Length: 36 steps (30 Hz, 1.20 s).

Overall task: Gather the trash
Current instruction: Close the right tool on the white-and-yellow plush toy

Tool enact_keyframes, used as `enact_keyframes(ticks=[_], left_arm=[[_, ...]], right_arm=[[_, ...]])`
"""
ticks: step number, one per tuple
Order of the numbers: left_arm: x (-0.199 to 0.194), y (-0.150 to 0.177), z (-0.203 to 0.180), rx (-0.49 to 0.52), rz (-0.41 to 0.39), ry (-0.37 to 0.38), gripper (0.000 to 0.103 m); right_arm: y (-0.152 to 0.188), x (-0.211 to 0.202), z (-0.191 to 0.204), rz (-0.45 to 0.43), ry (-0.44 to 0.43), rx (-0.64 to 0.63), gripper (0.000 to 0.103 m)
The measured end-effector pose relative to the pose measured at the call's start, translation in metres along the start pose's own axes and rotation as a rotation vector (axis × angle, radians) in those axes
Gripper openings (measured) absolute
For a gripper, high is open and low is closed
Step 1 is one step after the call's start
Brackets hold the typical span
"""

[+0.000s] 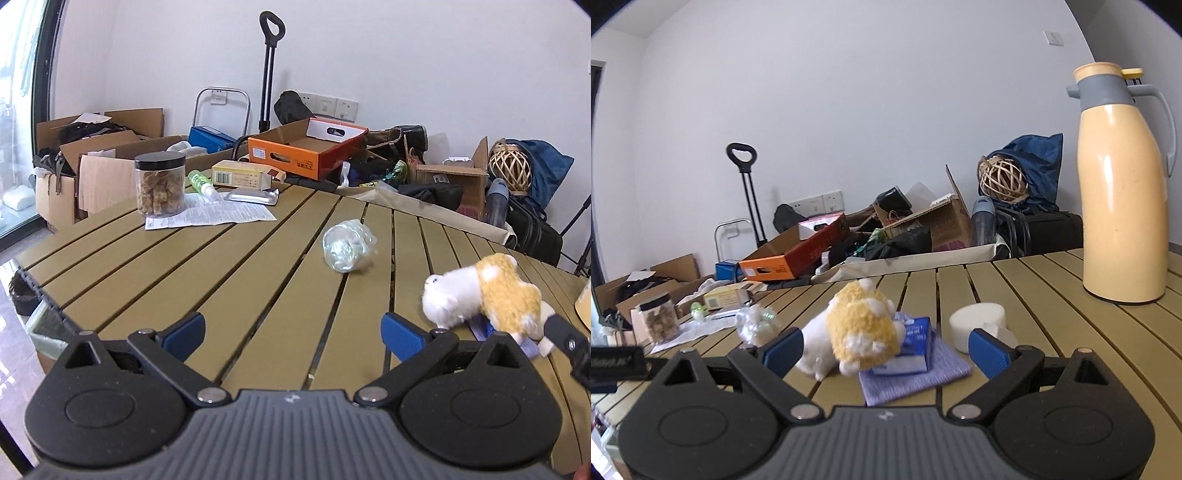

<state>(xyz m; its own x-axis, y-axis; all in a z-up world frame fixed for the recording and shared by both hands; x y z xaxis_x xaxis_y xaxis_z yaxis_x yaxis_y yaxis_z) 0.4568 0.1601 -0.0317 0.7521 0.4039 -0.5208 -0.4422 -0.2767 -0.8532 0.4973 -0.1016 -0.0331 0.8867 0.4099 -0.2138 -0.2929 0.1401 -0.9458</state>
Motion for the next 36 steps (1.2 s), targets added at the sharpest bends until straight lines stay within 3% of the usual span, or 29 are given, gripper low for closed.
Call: enact_keyframes(ticks=[11, 16, 20, 27, 30, 36], left_arm=[[0.022, 0.001, -0.001, 0.022, 0.044, 0.049, 0.103], [0.022, -0.001, 0.001, 0.024, 0.051, 0.056, 0.103], [0.020, -0.003, 0.001, 0.002, 0.060, 0.077, 0.103], [0.022, -0.004, 0.003, -0.007, 0.075, 0.082, 0.103], [0.024, -0.006, 0.007, -0.030, 0.088, 0.085, 0.103], [0.021, -0.009, 0.008, -0.062, 0.095, 0.101, 0.103]], right_arm=[[-0.011, 0.070, 0.017, 0.144, 0.068, -0.114, 0.091], [-0.002, 0.082, 0.021, 0.256, 0.141, -0.257, 0.087], [0.003, 0.094, 0.031, 0.343, 0.150, -0.365, 0.085], [0.011, 0.126, 0.039, 0.482, 0.194, -0.503, 0.066], [0.013, 0.128, 0.037, 0.501, 0.219, -0.536, 0.050], [0.016, 0.123, 0.042, 0.486, 0.189, -0.528, 0.047]])
Point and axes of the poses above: each gripper's, at about its wrist camera, not at the fingertips, and x roughly the way its jaws point, z to its left, y to its underside, the point moved 10 cm from there along x, roughly the way its jaws point, and after that the axes turned 10 degrees about -y, right-handed, at the moved point
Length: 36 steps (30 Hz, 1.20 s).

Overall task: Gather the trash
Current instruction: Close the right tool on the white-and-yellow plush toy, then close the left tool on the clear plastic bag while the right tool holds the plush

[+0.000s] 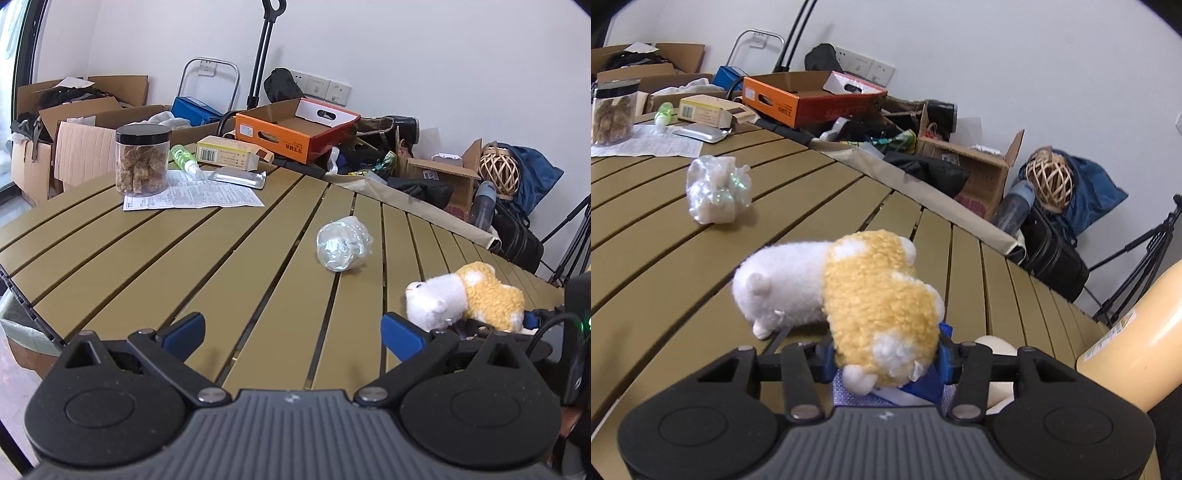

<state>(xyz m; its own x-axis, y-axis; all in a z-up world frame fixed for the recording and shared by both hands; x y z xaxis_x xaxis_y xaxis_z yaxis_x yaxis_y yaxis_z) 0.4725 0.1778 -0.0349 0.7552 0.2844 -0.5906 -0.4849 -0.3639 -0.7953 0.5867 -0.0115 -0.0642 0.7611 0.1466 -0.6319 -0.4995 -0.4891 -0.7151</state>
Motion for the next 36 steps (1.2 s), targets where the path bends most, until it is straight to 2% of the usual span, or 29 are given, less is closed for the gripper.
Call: enact_keyframes(ticks=[5, 12, 15, 22, 26, 33, 36], left_arm=[[-0.002, 0.000, -0.007, -0.006, 0.003, 0.013, 0.103], [-0.001, 0.002, -0.022, -0.012, 0.012, 0.035, 0.103], [0.000, 0.003, -0.030, -0.018, 0.016, 0.053, 0.103], [0.006, 0.009, -0.045, -0.015, 0.026, 0.071, 0.103], [0.014, 0.002, -0.048, -0.005, 0.023, 0.042, 0.103], [0.034, -0.036, -0.054, 0.055, -0.054, -0.029, 0.103], [0.048, -0.050, -0.061, 0.102, -0.078, -0.093, 0.103]], right_arm=[[0.001, -0.012, 0.000, -0.056, 0.006, 0.036, 0.046], [0.010, -0.038, -0.021, -0.160, 0.011, 0.159, 0.046], [0.021, -0.052, -0.038, -0.205, 0.019, 0.236, 0.046], [0.059, -0.092, -0.089, -0.321, 0.103, 0.404, 0.046], [0.082, -0.109, -0.114, -0.380, 0.148, 0.463, 0.046], [0.105, -0.122, -0.152, -0.453, 0.169, 0.539, 0.046], [0.114, -0.122, -0.168, -0.456, 0.162, 0.578, 0.046]])
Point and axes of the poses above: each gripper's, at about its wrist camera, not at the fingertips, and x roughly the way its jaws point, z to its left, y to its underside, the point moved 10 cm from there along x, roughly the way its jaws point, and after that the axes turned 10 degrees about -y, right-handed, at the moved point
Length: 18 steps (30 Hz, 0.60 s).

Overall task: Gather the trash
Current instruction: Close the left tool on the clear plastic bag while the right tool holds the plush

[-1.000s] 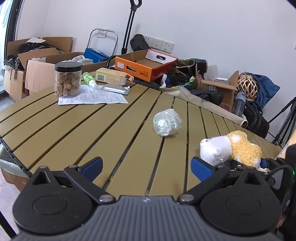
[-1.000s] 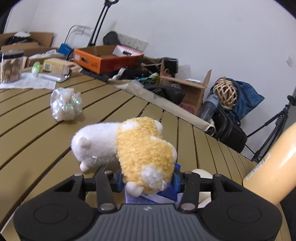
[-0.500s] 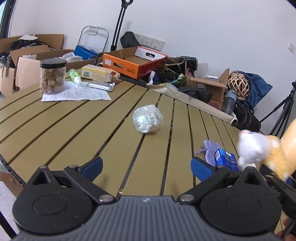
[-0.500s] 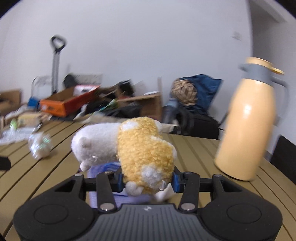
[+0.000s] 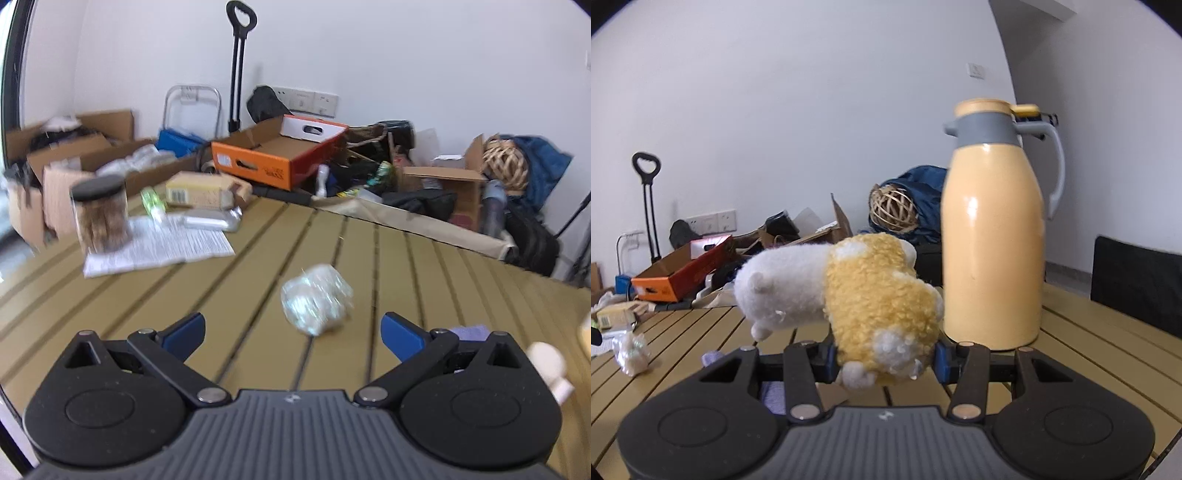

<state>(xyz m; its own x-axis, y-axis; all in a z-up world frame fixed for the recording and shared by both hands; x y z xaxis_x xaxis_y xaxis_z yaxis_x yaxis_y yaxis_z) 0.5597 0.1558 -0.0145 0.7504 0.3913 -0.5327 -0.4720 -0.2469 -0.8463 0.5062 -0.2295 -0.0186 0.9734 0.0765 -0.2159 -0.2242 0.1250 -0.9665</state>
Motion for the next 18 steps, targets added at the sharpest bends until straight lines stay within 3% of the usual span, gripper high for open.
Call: enact_keyframes(ticks=[2, 10, 18], left_arm=[[0.010, -0.006, -0.004, 0.004, 0.004, -0.023, 0.103], [0.062, -0.014, -0.033, 0.051, 0.098, 0.014, 0.103], [0.097, -0.009, -0.051, 0.113, 0.125, -0.062, 0.103]], right_arm=[[-0.001, 0.000, -0.012, 0.000, 0.007, 0.021, 0.046], [-0.002, 0.000, -0.043, -0.001, 0.041, 0.045, 0.046], [0.001, 0.002, -0.060, 0.014, 0.064, 0.053, 0.046]])
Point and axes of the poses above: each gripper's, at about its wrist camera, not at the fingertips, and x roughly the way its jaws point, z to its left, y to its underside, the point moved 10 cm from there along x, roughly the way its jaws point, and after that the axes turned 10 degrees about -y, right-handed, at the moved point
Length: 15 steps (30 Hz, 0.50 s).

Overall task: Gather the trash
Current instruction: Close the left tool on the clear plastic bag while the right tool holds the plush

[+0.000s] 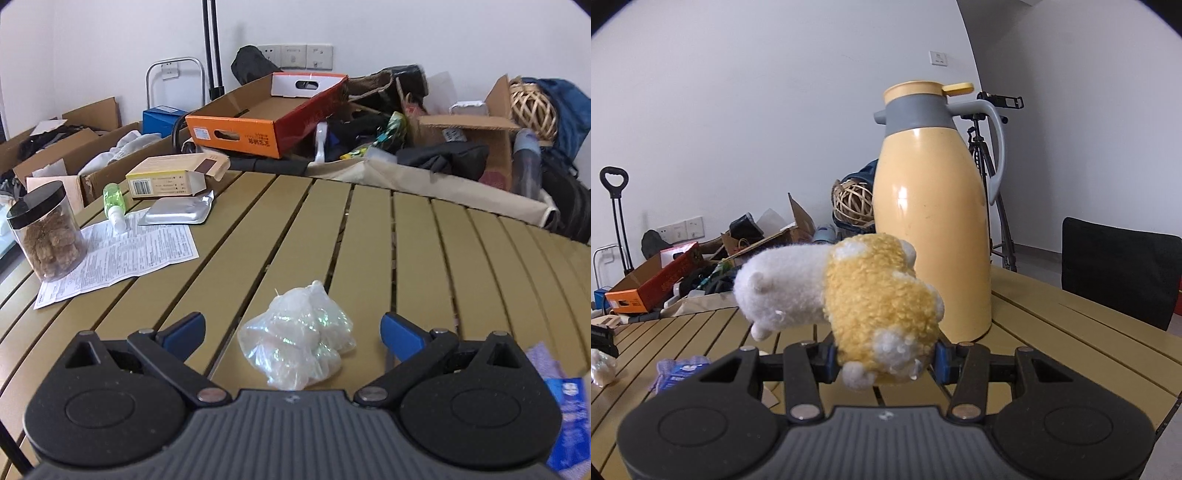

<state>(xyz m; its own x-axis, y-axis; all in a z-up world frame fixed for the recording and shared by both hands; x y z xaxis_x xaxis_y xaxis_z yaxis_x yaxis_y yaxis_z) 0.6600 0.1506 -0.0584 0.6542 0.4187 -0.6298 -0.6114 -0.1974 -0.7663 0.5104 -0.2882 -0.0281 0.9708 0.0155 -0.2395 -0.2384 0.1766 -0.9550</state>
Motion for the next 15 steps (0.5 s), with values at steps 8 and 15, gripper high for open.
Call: enact_keyframes(ticks=[8, 15], left_arm=[[0.014, 0.005, -0.007, 0.037, 0.021, -0.022, 0.056], [0.003, 0.007, -0.003, 0.044, 0.000, -0.021, 0.045]], right_arm=[[0.004, 0.004, -0.007, 0.018, 0.014, 0.007, 0.046], [0.003, 0.002, -0.002, 0.019, -0.003, 0.001, 0.046]])
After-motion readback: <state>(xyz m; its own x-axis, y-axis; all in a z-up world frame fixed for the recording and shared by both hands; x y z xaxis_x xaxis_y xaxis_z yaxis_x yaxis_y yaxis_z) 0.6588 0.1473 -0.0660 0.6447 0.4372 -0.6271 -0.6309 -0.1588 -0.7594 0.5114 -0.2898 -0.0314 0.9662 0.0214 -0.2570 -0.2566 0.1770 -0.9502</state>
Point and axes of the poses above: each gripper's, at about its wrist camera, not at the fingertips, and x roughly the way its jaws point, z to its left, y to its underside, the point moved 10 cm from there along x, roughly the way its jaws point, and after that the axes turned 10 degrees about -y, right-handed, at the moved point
